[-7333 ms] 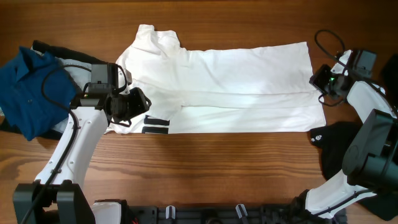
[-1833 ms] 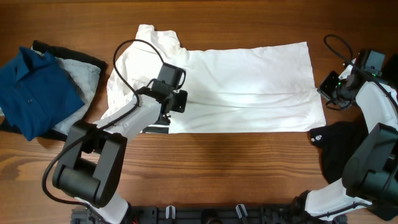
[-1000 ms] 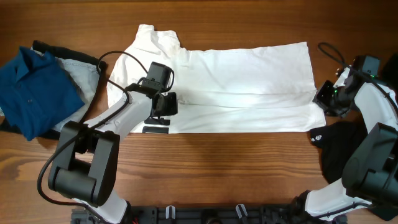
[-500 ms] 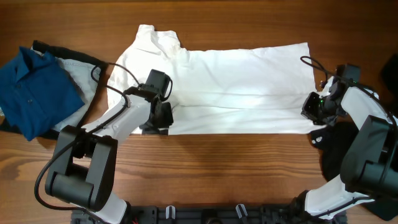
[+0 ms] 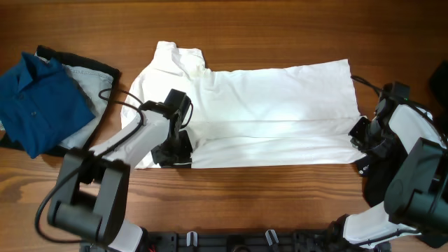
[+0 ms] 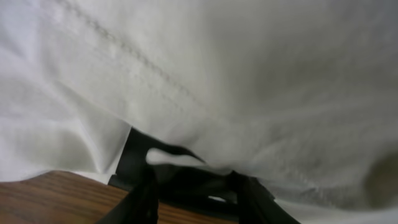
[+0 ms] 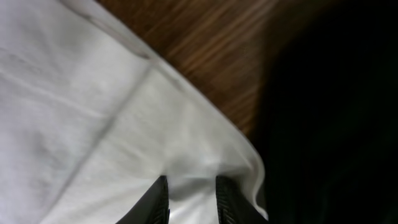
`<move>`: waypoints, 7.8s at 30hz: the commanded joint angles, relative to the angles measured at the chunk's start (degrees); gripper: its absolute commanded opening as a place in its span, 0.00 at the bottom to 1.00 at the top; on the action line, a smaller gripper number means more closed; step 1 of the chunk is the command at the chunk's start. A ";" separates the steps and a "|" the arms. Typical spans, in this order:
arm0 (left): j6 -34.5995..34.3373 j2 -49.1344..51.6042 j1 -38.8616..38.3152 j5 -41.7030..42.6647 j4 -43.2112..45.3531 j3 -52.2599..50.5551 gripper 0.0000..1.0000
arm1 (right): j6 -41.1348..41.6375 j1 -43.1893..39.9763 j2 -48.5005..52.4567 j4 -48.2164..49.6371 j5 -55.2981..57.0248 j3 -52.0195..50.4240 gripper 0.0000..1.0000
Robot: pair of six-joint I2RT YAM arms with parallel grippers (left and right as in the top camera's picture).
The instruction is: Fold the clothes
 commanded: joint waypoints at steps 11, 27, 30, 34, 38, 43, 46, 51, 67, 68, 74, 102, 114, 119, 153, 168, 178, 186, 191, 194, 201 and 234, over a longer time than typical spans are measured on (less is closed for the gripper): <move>15.08 -7.43 16.98 5.27 21.44 15.85 0.75 | -10.12 -0.11 -14.58 2.47 -19.96 7.78 0.54; 21.33 27.91 20.00 9.33 43.69 31.21 0.73 | -9.92 1.18 -14.58 2.01 -19.06 7.78 0.54; 21.33 29.42 20.00 9.35 41.92 31.21 0.63 | -9.90 1.18 -14.58 2.27 -19.06 7.78 0.53; 21.33 29.46 19.93 9.33 40.19 31.21 0.36 | -9.90 1.18 -14.58 2.25 -19.08 7.78 0.53; 21.33 29.51 19.91 9.33 39.78 31.21 0.15 | -9.90 1.18 -14.58 2.19 -19.08 7.78 0.51; 20.61 29.38 19.91 9.42 39.80 31.21 0.04 | -9.99 1.18 -14.53 1.99 -19.06 7.78 0.47; 20.41 27.91 19.93 9.81 38.93 31.21 0.04 | -10.12 1.18 -14.08 1.51 -19.06 7.78 0.43; 20.20 21.84 19.93 11.26 35.08 31.21 0.04 | -10.14 1.18 -10.82 2.16 -17.73 7.78 0.39; 18.73 20.61 19.96 10.19 33.31 31.17 0.04 | -10.10 1.18 -9.42 3.87 -16.04 7.78 0.38; 18.73 20.61 19.96 10.19 32.83 31.08 0.04 | -10.45 1.18 -9.42 4.24 -16.06 7.78 0.38; 18.82 20.61 20.09 12.63 29.33 31.08 0.04 | -15.80 3.89 -2.21 4.24 -13.03 16.26 0.40; 17.38 20.61 20.02 13.03 27.30 31.08 0.04 | -16.90 8.72 28.09 45.83 -8.44 22.18 0.49; 16.98 19.67 20.09 15.96 27.02 31.10 0.04 | -10.91 8.59 26.62 41.18 -4.79 22.21 0.04; 16.96 12.79 21.07 16.83 26.03 31.10 0.04 | -10.10 8.24 17.29 34.97 -2.56 22.25 0.04; 13.07 19.65 24.41 10.64 10.84 27.63 0.53 | -10.10 8.15 1.81 9.31 1.81 22.18 0.04; 11.37 19.67 24.41 10.38 14.97 24.22 0.47 | -10.08 8.15 1.81 9.27 1.81 22.18 0.04; 11.37 20.33 24.41 10.84 17.68 24.22 0.12 | -10.08 8.15 1.81 9.29 1.81 22.18 0.04; 11.37 20.63 24.39 10.58 16.33 24.22 0.41 | -10.12 8.15 1.81 9.27 1.88 22.18 0.04; 11.34 22.36 24.39 10.86 16.37 24.22 0.28 | -10.08 8.13 1.81 9.27 2.01 22.18 0.04; 11.39 22.27 24.41 10.86 17.25 24.26 0.17 | -10.08 8.13 1.81 9.27 2.03 22.18 0.04; 11.61 19.93 24.57 10.82 17.40 26.18 0.04 | -10.08 8.13 1.81 9.29 2.03 22.18 0.04; 11.56 -8.13 29.35 7.80 -12.07 23.93 0.06 | -11.37 8.13 2.03 -0.26 6.12 21.75 0.04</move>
